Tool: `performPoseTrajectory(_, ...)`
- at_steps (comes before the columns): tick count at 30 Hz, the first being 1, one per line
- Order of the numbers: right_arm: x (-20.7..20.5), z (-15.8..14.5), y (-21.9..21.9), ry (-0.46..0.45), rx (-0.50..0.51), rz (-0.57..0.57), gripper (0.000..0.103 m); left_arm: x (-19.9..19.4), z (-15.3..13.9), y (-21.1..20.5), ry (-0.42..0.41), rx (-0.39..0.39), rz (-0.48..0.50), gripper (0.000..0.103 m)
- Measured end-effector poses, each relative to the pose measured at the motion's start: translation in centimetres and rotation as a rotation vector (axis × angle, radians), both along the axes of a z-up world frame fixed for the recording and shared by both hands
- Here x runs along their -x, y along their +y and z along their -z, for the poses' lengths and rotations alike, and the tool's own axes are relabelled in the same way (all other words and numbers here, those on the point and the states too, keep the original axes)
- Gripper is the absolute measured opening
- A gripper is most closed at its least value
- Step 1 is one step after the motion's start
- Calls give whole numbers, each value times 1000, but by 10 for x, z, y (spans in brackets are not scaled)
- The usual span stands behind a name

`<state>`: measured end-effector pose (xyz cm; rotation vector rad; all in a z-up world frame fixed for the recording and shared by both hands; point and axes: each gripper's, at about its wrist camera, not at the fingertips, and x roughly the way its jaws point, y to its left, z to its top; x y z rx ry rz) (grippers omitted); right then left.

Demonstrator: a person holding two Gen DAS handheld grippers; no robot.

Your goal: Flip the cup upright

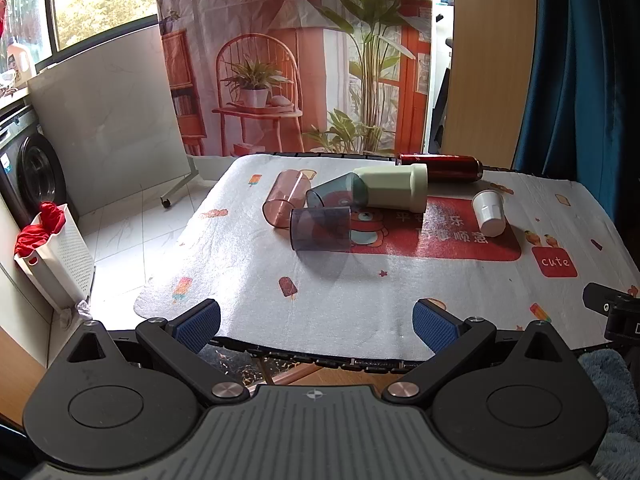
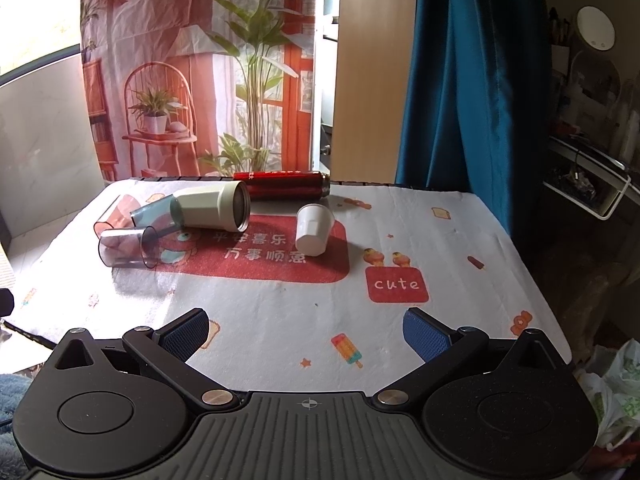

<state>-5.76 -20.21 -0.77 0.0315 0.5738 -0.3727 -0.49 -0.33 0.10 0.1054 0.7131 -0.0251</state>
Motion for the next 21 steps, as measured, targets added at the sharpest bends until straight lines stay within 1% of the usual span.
performPoseTrajectory(21,-1,1,2,6,-2,-4,103,0,2,0,3,6,-4,103)
